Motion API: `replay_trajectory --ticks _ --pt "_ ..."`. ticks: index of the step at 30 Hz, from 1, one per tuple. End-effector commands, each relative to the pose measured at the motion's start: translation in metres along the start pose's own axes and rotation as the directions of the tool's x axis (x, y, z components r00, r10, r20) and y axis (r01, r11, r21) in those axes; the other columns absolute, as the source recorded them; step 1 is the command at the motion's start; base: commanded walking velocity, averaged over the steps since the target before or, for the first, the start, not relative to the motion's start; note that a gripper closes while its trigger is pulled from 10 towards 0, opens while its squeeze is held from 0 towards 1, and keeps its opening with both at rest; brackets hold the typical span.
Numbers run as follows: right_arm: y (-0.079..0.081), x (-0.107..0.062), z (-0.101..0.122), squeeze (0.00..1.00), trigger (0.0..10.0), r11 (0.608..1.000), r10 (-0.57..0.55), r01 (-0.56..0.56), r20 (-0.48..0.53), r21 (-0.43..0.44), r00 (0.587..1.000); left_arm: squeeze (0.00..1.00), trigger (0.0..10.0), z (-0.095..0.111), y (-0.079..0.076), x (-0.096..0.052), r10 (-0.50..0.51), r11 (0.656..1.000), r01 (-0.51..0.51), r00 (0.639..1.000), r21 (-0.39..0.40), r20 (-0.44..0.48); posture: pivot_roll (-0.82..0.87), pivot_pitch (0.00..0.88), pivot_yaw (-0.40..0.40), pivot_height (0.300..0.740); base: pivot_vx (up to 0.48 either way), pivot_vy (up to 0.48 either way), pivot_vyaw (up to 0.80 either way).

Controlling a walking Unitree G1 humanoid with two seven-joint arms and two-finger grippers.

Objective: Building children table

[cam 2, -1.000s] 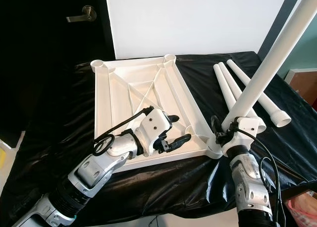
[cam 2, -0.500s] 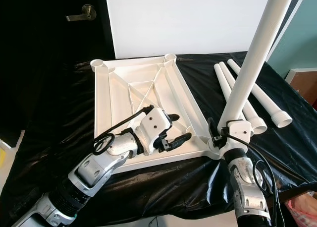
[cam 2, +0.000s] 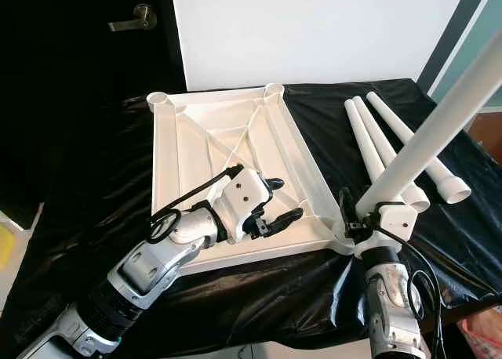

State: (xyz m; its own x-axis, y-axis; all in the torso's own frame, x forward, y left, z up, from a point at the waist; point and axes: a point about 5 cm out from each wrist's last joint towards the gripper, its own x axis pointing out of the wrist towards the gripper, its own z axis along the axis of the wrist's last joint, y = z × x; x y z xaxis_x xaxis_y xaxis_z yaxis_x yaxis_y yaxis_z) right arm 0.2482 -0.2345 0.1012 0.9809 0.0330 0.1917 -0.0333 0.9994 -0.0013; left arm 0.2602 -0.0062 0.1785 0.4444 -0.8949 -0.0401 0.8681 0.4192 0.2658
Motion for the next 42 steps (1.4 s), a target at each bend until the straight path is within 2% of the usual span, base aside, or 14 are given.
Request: replay_trajectory --ticks 1,5,8,14,19,27,30,32,33,35,40,41,42 --pt "0.000 -0.020 -0.036 0.00 10.0 0.999 -0.019 0.026 -0.207 0.031 0.978 0.00 10.0 0.003 -0.004 -0.001 -0.090 0.996 0.090 0.996 0.018 0.005 -0.02 0.025 0.004 0.740 0.000 0.000 0.00" --pt "0.000 -0.018 -0.039 0.00 10.0 0.998 -0.027 0.038 -0.238 0.041 0.971 0.00 10.0 0.002 -0.004 -0.001 -0.092 0.996 0.092 0.996 0.018 0.004 -0.02 0.023 0.004 0.740 0.000 0.000 0.00" --pt "-0.001 -0.013 -0.043 0.00 10.0 1.000 -0.018 0.020 -0.312 0.003 0.950 0.00 10.0 0.002 -0.005 -0.001 -0.095 0.995 0.095 0.995 0.019 0.005 -0.02 0.018 0.005 0.740 0.000 0.000 0.00" --pt "0.003 -0.006 -0.044 0.00 10.0 0.999 0.027 -0.019 -0.373 0.026 0.928 0.00 10.0 0.003 -0.006 0.001 -0.100 0.995 0.099 0.995 0.021 0.008 -0.02 0.009 0.003 0.740 0.000 0.000 0.00" --pt "0.001 -0.002 -0.040 0.00 10.0 0.999 0.026 -0.012 -0.356 0.042 0.934 0.00 10.0 0.003 -0.007 0.002 -0.102 0.995 0.102 0.995 0.022 0.010 -0.02 0.006 0.000 0.740 0.000 0.000 0.00" --pt "-0.001 -0.006 -0.039 0.00 10.0 1.000 -0.016 0.022 -0.306 0.018 0.952 0.00 10.0 0.003 -0.007 0.002 -0.104 0.994 0.104 0.994 0.023 0.011 -0.02 0.002 -0.005 0.740 0.000 0.000 0.00" --pt "-0.001 -0.008 -0.037 0.00 10.0 0.997 -0.076 0.082 -0.274 0.009 0.959 0.00 10.0 0.003 -0.008 0.002 -0.104 0.994 0.103 0.995 0.022 0.012 -0.02 0.001 -0.006 0.740 0.000 0.000 0.00" --pt "0.000 -0.010 -0.036 0.00 10.0 0.959 -0.280 0.279 -0.249 -0.039 0.927 0.00 10.0 0.003 -0.008 0.002 -0.106 0.994 0.105 0.994 0.021 0.014 -0.03 0.000 -0.005 0.740 0.000 0.000 0.00" --pt "0.000 -0.010 -0.036 0.00 10.0 0.959 -0.280 0.279 -0.249 -0.039 0.927 0.00 10.0 0.003 -0.008 0.002 -0.106 0.994 0.105 0.994 0.021 0.014 -0.03 0.000 -0.005 0.740 0.000 0.000 0.00" --pt "0.004 -0.011 -0.036 0.00 10.0 0.916 -0.396 0.399 -0.257 -0.045 0.881 0.00 10.0 0.004 -0.008 0.002 -0.106 0.994 0.106 0.994 0.022 0.016 -0.02 0.000 -0.009 0.740 0.000 0.000 0.00" --pt "0.006 -0.011 -0.037 0.00 10.0 0.898 -0.432 0.439 -0.267 -0.037 0.861 0.00 10.0 0.004 -0.008 0.002 -0.106 0.994 0.106 0.994 0.021 0.016 -0.02 0.000 -0.008 0.740 0.000 0.000 0.00" --pt "0.014 -0.009 -0.036 0.00 10.0 0.872 -0.481 0.485 -0.271 -0.057 0.834 0.00 10.0 0.004 -0.008 0.002 -0.104 0.994 0.104 0.994 0.020 0.018 -0.02 0.000 -0.012 0.740 0.000 0.000 0.00" --pt "0.014 -0.009 -0.036 0.00 10.0 0.872 -0.481 0.485 -0.271 -0.057 0.834 0.00 10.0 0.004 -0.008 0.002 -0.104 0.994 0.104 0.994 0.020 0.018 -0.02 0.000 -0.012 0.740 0.000 0.000 0.00"
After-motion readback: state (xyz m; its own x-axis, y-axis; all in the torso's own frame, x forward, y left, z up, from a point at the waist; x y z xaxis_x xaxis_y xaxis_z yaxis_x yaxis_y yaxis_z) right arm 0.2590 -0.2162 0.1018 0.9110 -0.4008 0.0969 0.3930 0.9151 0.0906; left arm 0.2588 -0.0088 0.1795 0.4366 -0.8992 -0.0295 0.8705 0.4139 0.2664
